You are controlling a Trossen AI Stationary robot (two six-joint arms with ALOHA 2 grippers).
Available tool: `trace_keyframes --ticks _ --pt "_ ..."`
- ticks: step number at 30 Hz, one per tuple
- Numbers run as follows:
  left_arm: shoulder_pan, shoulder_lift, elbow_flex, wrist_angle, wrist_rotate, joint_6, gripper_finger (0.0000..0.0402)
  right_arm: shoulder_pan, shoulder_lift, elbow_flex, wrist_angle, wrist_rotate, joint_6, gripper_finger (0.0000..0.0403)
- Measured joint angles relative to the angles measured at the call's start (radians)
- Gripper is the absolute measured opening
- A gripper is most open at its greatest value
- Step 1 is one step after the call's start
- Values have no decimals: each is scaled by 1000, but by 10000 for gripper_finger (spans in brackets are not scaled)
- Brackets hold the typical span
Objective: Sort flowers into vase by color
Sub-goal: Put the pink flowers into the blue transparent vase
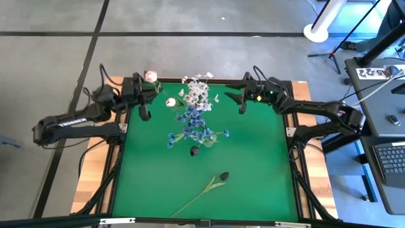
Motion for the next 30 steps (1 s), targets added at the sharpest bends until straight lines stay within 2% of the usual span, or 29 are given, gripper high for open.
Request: trace_keyframes --ticks 5,11,13,17,22,30 --pt "0 -2 -163 229 -41 -39 0 2 58 -26 35 -5 40 166" --pt "0 80 -301 519 -30 -108 0 41 200 -25 113 -28 79 166" --pt "0 113 -315 598 4 -119 0 50 254 -25 144 -27 79 166" --pt "-2 188 -312 650 49 -135 0 55 347 -20 238 -28 91 166" --pt "-3 311 -308 752 54 -136 0 54 413 27 246 -34 117 166" --pt "-3 500 -308 971 76 -142 0 54 483 104 229 -127 162 166"
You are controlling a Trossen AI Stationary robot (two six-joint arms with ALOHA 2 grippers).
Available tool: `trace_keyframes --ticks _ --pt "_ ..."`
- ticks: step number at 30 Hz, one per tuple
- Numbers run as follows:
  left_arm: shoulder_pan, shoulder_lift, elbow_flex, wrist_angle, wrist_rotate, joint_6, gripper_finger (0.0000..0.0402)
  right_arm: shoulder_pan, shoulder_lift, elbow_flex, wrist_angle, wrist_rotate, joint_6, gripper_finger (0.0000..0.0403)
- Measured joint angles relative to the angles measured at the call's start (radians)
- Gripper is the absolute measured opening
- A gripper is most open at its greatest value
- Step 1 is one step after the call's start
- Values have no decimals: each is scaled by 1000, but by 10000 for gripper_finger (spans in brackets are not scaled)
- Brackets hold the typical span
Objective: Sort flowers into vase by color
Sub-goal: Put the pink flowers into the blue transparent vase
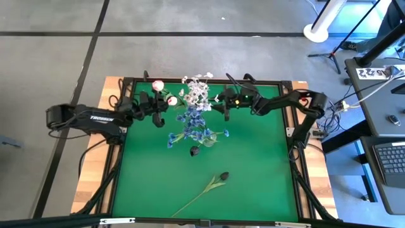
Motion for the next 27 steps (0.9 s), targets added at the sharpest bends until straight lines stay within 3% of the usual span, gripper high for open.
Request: trace_keyframes --ticks 9,21,27 --pt "-12 132 3 134 23 -14 0 46 84 38 -30 0 -3 166" --pt "-15 264 89 121 14 40 0 86 141 114 -60 -3 -17 166" --pt "-15 291 92 106 -56 103 0 85 141 116 -83 -5 -26 166"
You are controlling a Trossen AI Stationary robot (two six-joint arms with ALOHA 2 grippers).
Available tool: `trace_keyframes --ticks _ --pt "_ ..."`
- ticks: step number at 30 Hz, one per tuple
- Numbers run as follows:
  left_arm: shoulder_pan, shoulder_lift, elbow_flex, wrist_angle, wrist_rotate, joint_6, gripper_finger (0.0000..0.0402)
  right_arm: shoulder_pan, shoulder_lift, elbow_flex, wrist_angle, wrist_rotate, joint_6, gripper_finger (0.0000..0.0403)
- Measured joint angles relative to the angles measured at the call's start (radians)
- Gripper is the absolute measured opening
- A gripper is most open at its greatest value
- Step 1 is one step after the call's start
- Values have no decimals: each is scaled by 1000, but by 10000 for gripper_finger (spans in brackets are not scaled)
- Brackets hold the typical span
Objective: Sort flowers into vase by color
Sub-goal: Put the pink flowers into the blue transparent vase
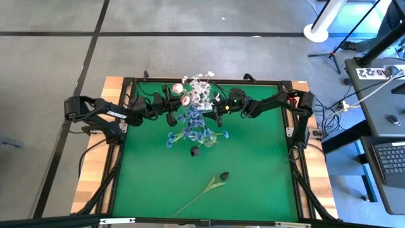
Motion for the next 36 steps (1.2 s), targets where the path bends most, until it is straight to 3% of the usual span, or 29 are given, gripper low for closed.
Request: trace_keyframes --ticks 12,36 --pt "0 5 -1 -105 -14 37 0 -1 0 0 -4 0 -4 166" --pt "-7 -25 -1 -105 -14 28 0 0 0 -1 -26 0 -3 166"
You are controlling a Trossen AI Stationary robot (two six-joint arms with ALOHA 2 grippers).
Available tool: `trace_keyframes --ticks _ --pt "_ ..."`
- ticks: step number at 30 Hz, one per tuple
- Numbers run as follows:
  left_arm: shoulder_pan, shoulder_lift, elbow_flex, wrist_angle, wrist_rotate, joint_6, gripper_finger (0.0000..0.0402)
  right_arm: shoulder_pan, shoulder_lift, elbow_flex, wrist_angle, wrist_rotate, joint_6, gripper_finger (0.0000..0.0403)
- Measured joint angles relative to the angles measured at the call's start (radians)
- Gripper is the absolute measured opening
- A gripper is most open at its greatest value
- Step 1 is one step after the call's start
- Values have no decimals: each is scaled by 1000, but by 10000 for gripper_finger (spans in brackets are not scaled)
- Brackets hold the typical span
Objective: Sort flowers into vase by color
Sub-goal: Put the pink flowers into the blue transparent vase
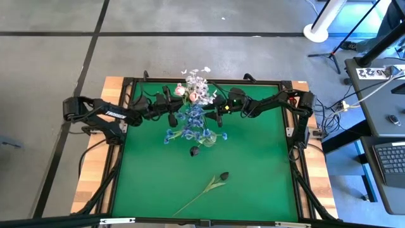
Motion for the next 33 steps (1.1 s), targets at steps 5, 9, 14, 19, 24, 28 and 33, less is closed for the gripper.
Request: trace_keyframes --ticks 5,9,14,19,24,28,33 --pt "-31 -87 0 -83 -9 36 0 0 0 0 -7 0 0 166" --pt "-61 -176 0 -203 -119 115 0 0 0 0 -19 0 0 166" --pt "-90 -246 0 -276 -204 185 0 0 0 0 -19 0 0 166" --pt "-106 -256 0 -253 -243 233 0 0 0 0 -18 8 -3 166" --pt "-106 -256 0 -245 -244 236 0 0 0 0 -18 9 -3 166" --pt "-102 -256 0 -239 -234 235 0 0 0 2 -9 10 -3 166" --pt "-85 -255 0 -226 -194 209 0 0 0 3 45 11 -3 166"
